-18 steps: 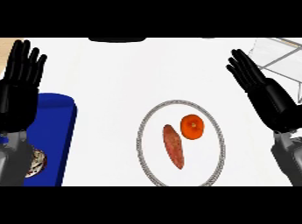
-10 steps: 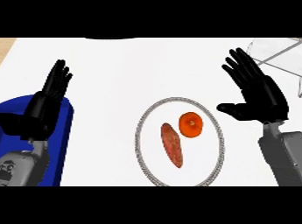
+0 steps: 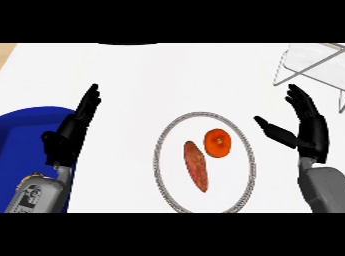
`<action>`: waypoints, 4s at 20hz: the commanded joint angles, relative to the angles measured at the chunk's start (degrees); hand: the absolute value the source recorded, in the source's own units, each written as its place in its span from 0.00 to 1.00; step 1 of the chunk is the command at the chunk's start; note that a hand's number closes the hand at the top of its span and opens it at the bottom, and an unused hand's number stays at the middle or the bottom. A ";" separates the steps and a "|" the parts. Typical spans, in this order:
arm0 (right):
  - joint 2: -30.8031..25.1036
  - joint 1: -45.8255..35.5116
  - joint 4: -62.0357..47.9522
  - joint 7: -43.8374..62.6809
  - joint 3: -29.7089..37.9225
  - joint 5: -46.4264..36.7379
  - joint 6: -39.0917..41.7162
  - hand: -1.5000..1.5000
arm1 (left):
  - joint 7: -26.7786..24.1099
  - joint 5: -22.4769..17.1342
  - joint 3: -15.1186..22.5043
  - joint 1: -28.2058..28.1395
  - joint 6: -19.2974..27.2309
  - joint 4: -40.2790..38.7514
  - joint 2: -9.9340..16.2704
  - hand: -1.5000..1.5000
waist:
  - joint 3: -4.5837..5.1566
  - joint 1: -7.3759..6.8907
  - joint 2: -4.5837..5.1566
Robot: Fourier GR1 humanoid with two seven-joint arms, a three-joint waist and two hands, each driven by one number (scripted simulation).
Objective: Pick the squash from the placemat and place it in the tiered shelf
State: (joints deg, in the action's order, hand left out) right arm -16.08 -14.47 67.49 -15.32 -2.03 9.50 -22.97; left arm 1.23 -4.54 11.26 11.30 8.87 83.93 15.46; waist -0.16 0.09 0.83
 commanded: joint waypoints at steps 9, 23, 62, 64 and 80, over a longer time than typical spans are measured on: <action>-8.30 -0.92 1.91 3.49 -6.63 -4.12 16.09 0.00 | -0.68 2.26 -0.37 0.15 -0.91 -2.61 -1.07 0.50 | 0.25 0.31 -1.01; -19.86 -10.26 22.54 43.13 -21.59 -15.75 29.14 0.00 | -0.41 3.00 -0.63 -1.41 -1.96 -1.46 -1.45 0.50 | 0.35 -0.11 -1.33; 10.56 -5.87 25.01 58.16 -19.17 -49.12 38.48 0.00 | -1.30 9.15 -7.90 -2.69 -8.46 -1.35 -8.01 0.50 | 0.16 -0.32 -0.81; 9.64 -5.49 27.79 58.38 -17.03 -47.95 42.98 0.00 | -3.20 9.50 -9.28 -0.89 -9.57 -3.89 -7.47 0.50 | 0.17 -0.17 -0.83; 9.91 -3.87 19.18 49.02 -12.67 -55.37 42.08 0.00 | -0.99 11.99 -10.16 0.01 -8.93 -3.29 -9.92 0.50 | 0.16 -0.12 -0.82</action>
State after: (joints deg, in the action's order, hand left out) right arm -4.77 -17.50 88.65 36.47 -17.50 -45.51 17.78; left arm 0.46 7.19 2.32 9.64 -0.05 82.11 5.52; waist 0.00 -0.09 0.00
